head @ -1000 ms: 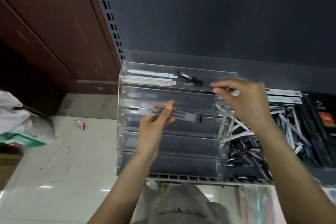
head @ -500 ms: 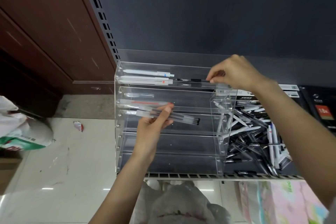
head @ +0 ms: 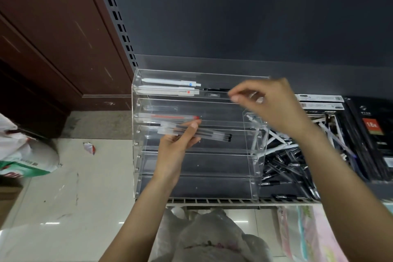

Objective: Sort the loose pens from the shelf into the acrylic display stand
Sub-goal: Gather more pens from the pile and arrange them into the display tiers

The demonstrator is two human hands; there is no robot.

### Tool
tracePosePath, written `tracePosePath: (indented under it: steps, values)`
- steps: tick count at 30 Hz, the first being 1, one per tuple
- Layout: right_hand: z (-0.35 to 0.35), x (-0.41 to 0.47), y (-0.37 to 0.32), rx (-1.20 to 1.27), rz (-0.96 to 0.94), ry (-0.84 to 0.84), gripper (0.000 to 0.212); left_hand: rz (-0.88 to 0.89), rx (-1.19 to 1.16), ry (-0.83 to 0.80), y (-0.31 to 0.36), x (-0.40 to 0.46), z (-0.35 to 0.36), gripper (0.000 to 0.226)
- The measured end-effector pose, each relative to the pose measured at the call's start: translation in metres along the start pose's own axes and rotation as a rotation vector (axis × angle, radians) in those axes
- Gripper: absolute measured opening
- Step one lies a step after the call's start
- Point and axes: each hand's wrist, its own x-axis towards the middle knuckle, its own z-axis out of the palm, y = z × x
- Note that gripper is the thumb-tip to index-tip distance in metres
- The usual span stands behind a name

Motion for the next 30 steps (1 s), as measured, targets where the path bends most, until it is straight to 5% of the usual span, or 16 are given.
tracePosePath:
  steps: [3,13,16,20,30]
  values:
    - [0.026,-0.021,-0.021,0.018,0.046,-0.194,0.018,0.016,-0.012,-0.030,0.002,-0.004,-0.003,0.029]
    - [0.059,-0.011,-0.032,0.207,0.059,-0.466,0.019,0.074,-0.039,0.030,0.003,-0.017,-0.030,0.022]
    - [0.064,0.000,-0.025,0.223,0.070,-0.296,0.019,0.085,-0.021,0.099,0.001,-0.018,-0.038,0.022]
    - [0.085,0.016,-0.012,-0.081,-0.016,-0.022,0.016,0.072,0.005,0.172,0.002,-0.017,-0.052,0.027]
    - [0.117,0.038,-0.011,-0.283,-0.146,-0.173,0.027,0.129,0.094,0.224,0.002,-0.010,-0.059,0.009]
